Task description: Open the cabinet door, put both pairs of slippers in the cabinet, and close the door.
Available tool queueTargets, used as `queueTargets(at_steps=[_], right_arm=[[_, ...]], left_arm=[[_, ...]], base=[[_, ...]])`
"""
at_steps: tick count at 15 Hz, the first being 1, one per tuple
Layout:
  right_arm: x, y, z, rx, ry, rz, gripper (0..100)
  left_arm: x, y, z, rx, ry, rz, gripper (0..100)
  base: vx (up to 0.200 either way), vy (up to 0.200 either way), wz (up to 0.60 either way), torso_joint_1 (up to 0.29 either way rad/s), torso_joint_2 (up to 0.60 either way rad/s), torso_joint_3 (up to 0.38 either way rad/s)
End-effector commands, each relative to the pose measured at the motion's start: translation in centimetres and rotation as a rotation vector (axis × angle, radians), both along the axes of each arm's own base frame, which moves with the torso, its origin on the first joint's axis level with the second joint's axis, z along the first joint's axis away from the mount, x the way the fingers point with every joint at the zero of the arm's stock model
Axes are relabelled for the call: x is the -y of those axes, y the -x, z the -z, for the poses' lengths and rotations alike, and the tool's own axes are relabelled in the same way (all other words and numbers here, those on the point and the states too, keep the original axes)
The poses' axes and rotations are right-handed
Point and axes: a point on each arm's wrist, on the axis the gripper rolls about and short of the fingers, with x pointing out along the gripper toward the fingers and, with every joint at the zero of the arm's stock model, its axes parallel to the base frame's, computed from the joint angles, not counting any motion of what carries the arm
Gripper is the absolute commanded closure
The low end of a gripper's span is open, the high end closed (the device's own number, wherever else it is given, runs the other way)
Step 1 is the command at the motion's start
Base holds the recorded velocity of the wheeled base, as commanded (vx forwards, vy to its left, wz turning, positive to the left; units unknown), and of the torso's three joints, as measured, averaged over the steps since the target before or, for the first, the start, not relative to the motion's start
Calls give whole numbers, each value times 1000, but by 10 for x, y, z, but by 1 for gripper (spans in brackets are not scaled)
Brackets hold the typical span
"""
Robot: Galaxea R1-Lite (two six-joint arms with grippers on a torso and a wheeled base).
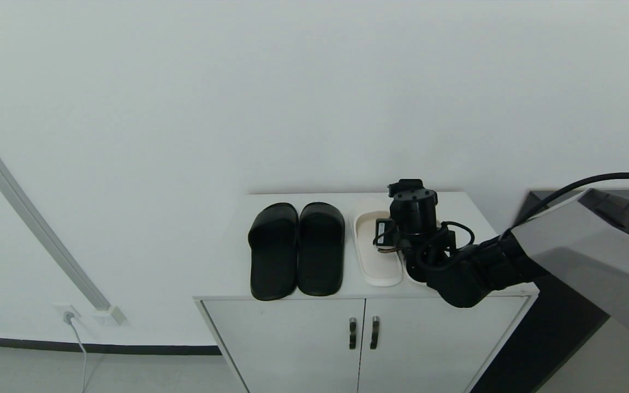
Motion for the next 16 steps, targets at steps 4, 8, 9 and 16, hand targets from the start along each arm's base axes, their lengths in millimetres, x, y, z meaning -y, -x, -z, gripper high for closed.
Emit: queueTargets(at_steps=[4, 8, 9, 16], right_arm=[[12, 27, -32, 66, 8, -24, 100], [34, 92, -49, 95, 24, -194, 100], [43, 109, -50, 83, 24, -249, 100], [79, 182, -52, 44, 7, -655, 100]], left_arm=[[0, 0, 0, 0, -1, 0, 100], [0, 0, 0, 2, -1, 0, 100], [0, 0, 0, 2, -1, -2, 100], [0, 0, 0, 2, -1, 0, 100]], base=[[0, 0, 0, 0, 0, 0], [0, 0, 0, 0, 0, 0], [0, 0, 0, 0, 0, 0], [0, 0, 0, 0, 0, 0]])
